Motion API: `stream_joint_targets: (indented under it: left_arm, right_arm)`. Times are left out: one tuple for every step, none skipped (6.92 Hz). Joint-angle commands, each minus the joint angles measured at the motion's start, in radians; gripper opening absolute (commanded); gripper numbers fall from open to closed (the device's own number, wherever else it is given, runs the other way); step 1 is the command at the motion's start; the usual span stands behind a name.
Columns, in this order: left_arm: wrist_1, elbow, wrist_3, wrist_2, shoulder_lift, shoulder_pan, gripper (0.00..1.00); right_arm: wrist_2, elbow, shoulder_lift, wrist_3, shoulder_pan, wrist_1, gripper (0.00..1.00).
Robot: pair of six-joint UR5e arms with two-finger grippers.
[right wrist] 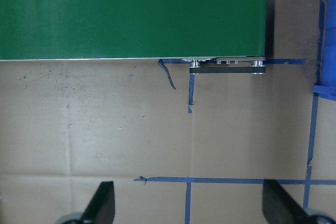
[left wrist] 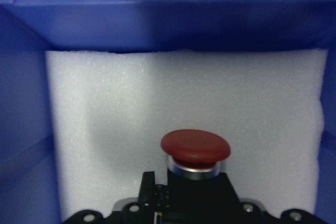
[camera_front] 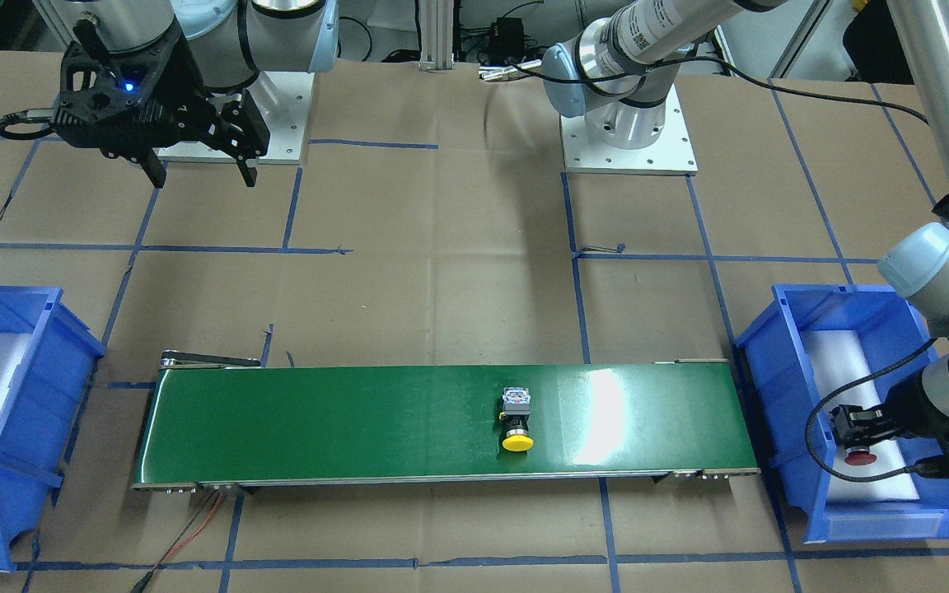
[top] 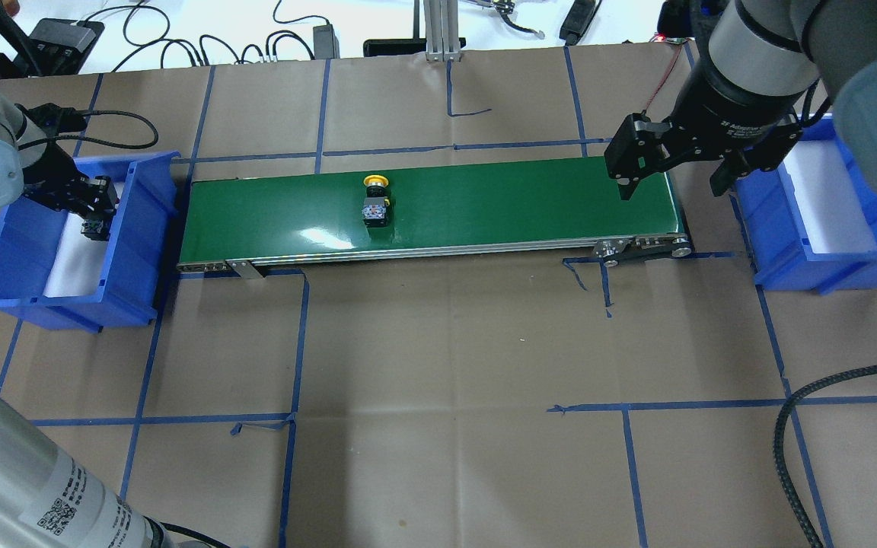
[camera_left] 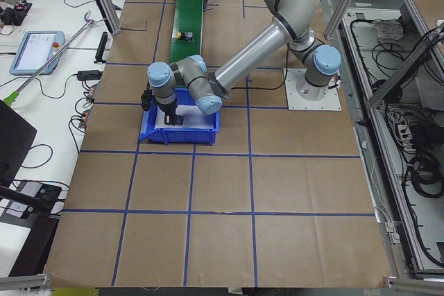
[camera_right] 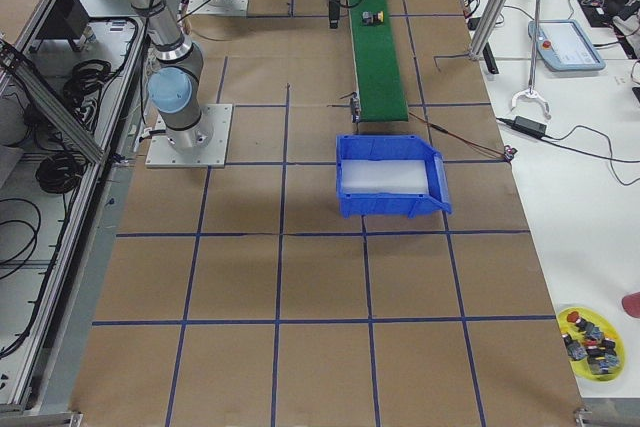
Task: Transport two buttons from left to right
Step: 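Return the left gripper to the bin and grasp the red-capped button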
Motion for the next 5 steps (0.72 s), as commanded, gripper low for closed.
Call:
stream_joint_targets:
  left_arm:
    - [-0.016, 0.018, 0.0, 0.001, 0.037, -0.001, 0.05]
    - [-0.061, 0.037, 0.002, 0.004, 0.069, -0.001, 0.05]
    - [-0.133, 0.061, 0.002, 0.006, 0.104, -0.001, 0.05]
    - [-0.214, 0.083, 0.001, 0.011, 0.15, -0.001, 0.05]
    - [-0.267, 0.09, -0.007, 0.014, 0.197, -0.001, 0.06]
  right_arm:
    - [0.001, 0.002, 0.001, 0.0, 0.0, 0.0, 1.0]
    - [0.001, 0.0, 0.001, 0.0, 0.0, 0.005, 1.0]
    - [0.001, -0.002, 0.001, -0.001, 0.0, 0.007, 1.0]
    - [0.001, -0.002, 0.001, -0.001, 0.0, 0.007, 1.0]
    - [0.001, -0.002, 0.001, 0.0, 0.0, 0.007, 1.0]
